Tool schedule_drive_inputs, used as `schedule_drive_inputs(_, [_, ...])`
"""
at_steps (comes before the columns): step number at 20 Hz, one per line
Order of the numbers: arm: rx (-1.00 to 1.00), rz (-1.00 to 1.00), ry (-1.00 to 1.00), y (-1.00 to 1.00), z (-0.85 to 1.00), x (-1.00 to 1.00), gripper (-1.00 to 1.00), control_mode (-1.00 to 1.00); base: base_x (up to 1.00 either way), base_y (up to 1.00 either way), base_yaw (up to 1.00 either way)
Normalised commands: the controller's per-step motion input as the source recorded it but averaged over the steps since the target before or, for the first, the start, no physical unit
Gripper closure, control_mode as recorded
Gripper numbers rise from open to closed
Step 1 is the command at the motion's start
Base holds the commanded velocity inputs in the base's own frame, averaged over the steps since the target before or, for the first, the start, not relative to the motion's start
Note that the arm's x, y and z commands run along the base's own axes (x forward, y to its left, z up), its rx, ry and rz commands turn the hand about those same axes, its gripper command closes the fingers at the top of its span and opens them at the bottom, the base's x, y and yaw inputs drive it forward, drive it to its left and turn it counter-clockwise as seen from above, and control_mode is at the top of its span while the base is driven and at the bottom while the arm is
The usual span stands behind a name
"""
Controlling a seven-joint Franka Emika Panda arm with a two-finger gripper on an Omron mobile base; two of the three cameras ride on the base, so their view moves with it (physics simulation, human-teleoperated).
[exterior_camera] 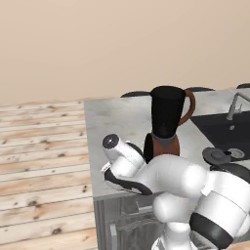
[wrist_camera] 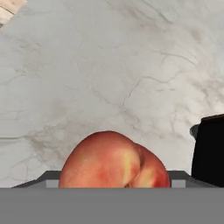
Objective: Open the blender lid, put the peach in the blender, close the lid, and start the blender.
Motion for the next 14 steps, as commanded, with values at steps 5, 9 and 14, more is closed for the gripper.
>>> schedule_drive_inputs(5, [0.0,-0.05,-0.15,0.0,1.0,0.0,1.0,-1.0,0.0,0.0,0.0])
schedule_drive_inputs(9, [0.0,-0.05,-0.06,-0.24,1.0,0.0,1.0,-1.0,0.0,0.0,0.0])
schedule_drive_inputs(14, [0.04,-0.04,-0.07,-0.44,1.0,0.0,1.0,-1.0,0.0,0.0,0.0])
